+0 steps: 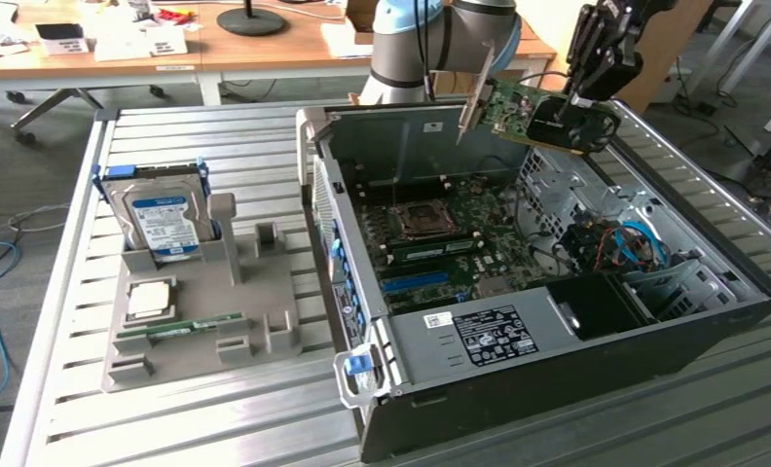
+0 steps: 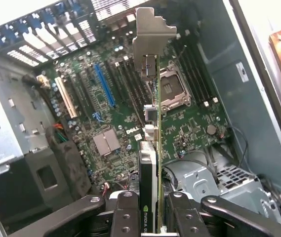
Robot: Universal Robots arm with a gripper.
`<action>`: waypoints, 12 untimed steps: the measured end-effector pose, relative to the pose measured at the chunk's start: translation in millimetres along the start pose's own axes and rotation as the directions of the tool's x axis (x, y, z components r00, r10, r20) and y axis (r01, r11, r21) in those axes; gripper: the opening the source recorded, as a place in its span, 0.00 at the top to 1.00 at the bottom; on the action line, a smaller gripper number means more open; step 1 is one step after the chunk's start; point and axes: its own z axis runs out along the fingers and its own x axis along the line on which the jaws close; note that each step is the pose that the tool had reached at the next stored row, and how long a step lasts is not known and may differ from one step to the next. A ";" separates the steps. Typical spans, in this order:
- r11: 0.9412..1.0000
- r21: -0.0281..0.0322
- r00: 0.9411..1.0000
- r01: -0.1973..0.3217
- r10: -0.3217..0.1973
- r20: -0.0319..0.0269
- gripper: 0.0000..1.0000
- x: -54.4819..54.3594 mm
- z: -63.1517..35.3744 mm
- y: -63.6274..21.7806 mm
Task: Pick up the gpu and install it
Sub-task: 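Insert the gpu into the slot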
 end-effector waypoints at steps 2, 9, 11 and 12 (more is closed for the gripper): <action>1.000 -0.001 1.000 0.027 -0.027 -0.002 0.73 0.0 0.0 0.0; 0.996 -0.002 0.996 0.095 -0.095 -0.006 0.73 0.0 0.0 0.0; 0.995 -0.002 0.995 0.095 -0.095 -0.006 0.73 0.0 0.0 0.0; 0.995 -0.002 0.995 0.095 -0.095 -0.006 0.73 0.0 0.0 0.0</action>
